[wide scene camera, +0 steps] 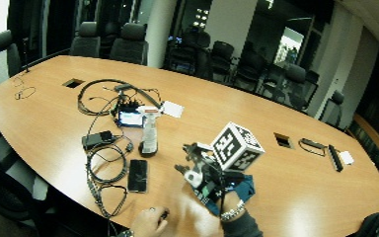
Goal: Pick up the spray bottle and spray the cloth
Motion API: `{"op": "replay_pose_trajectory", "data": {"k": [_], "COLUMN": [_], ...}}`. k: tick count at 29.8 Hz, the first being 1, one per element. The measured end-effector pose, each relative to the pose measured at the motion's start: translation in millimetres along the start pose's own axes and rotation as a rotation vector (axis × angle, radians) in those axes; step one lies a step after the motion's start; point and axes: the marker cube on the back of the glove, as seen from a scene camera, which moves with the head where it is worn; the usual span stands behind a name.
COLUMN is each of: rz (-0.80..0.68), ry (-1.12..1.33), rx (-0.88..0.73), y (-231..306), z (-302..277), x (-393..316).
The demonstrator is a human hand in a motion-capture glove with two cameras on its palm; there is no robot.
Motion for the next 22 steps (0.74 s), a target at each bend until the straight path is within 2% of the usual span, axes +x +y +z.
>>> {"op": "replay_pose_trajectory", "data": {"k": [8, 22], "rz": [-0.009, -0.007], "ry": [0.117, 0.213], "rx": [0.002, -0.068], "y": [43.0, 43.3], "z": [12.6, 11.0], "x": [13.4, 25.1]}}
